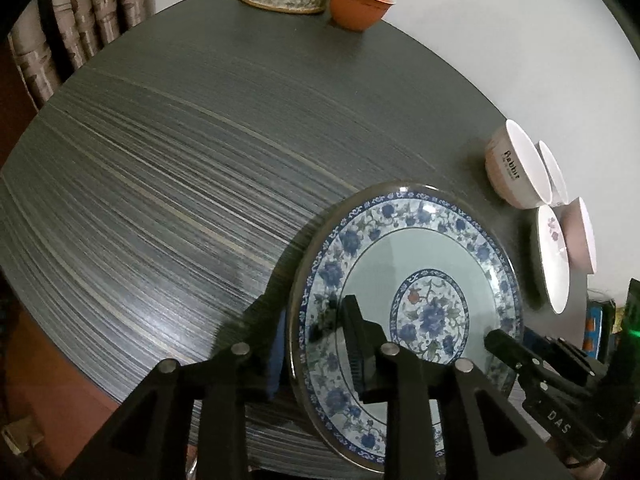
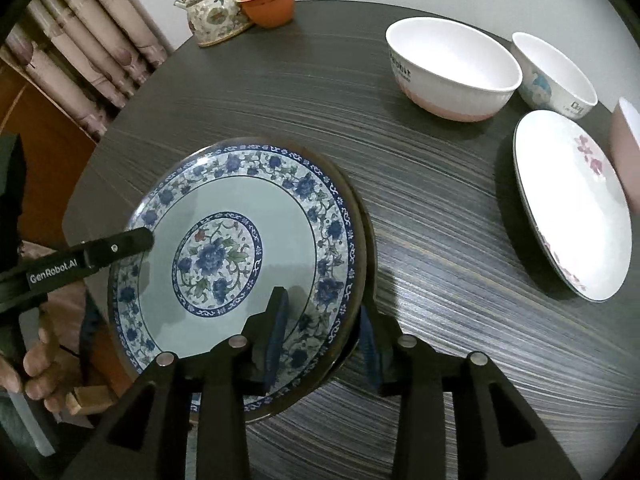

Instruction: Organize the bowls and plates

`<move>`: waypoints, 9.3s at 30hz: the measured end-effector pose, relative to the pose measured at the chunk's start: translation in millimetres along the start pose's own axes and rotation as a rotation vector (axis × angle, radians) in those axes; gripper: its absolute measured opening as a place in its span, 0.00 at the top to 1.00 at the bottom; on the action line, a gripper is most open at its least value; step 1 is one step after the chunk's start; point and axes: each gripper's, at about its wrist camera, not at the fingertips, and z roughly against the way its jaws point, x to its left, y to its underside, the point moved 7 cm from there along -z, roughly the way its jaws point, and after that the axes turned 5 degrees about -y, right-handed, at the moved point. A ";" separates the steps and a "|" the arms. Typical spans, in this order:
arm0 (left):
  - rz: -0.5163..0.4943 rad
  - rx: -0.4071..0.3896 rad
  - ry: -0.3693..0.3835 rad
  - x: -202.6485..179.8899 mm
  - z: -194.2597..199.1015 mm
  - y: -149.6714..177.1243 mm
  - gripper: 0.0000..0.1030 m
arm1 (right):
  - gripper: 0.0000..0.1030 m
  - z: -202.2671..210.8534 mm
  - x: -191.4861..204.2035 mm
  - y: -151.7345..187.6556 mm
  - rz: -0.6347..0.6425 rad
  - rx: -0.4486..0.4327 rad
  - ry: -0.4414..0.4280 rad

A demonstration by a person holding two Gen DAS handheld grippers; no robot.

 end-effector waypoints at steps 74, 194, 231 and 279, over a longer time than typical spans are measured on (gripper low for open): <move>-0.343 -0.317 -0.088 -132.7 45.3 -7.8 0.39 | 0.48 103.7 -163.9 57.7 -0.214 -0.388 0.175; -0.276 -0.203 0.132 -230.4 1.6 30.5 0.77 | 0.86 107.1 -153.7 37.5 -0.217 -0.415 -0.013; -0.044 -0.219 -0.012 -52.1 31.4 2.6 0.77 | 0.86 44.1 4.9 -14.1 -0.030 -0.316 -0.150; -0.101 -0.137 -0.121 -55.7 -11.6 -5.3 0.58 | 0.57 -22.0 32.1 -38.7 -0.023 -0.008 0.020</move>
